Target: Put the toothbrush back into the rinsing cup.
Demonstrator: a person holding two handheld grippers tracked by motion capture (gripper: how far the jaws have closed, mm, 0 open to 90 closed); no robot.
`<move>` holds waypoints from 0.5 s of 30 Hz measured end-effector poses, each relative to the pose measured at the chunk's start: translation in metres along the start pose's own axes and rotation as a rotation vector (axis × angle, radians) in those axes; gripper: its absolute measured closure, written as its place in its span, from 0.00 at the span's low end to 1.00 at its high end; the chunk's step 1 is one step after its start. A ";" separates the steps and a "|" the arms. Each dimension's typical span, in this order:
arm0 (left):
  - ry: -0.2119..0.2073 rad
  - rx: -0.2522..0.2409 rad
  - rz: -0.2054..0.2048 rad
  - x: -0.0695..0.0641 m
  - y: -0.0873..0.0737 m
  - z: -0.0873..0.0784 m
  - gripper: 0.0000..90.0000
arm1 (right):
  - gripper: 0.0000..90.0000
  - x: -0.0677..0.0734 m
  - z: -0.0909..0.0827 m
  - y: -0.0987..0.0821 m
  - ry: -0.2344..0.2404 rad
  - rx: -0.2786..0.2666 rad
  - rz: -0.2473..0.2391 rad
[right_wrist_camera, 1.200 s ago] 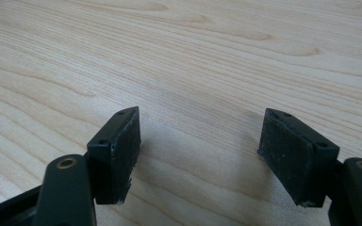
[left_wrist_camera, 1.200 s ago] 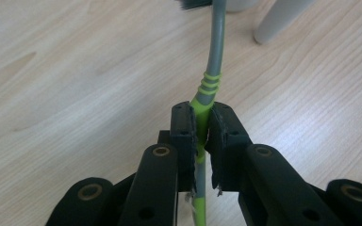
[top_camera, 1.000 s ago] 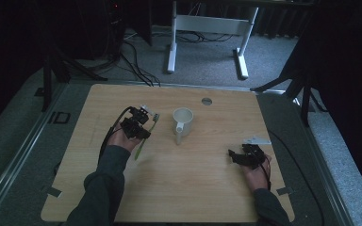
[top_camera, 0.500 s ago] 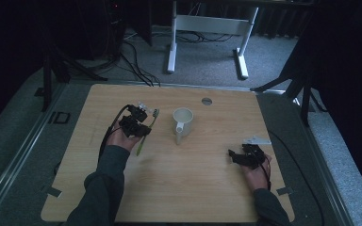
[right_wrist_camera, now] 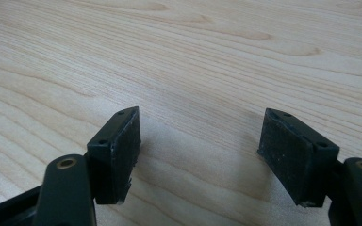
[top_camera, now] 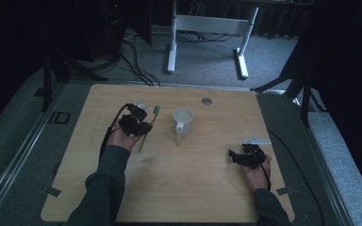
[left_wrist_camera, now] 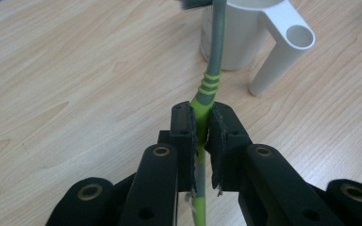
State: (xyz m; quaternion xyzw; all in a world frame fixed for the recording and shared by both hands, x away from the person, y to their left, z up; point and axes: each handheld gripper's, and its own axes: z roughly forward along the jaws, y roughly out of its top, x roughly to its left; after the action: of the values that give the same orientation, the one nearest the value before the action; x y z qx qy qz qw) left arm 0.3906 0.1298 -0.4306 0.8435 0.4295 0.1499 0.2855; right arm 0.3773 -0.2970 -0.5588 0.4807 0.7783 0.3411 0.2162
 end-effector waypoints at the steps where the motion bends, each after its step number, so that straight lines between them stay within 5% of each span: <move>1: 0.000 -0.002 0.000 0.000 0.000 0.000 0.90 | 0.33 0.000 0.000 0.000 0.000 0.000 0.000; 15: 0.005 -0.062 0.009 -0.002 0.001 -0.005 0.90 | 0.33 0.000 0.000 0.000 0.000 0.000 0.001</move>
State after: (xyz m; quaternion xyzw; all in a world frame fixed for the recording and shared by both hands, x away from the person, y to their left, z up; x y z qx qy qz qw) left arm 0.3879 0.1297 -0.4255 0.8358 0.4217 0.1664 0.3097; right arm 0.3773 -0.2970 -0.5588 0.4810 0.7781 0.3414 0.2159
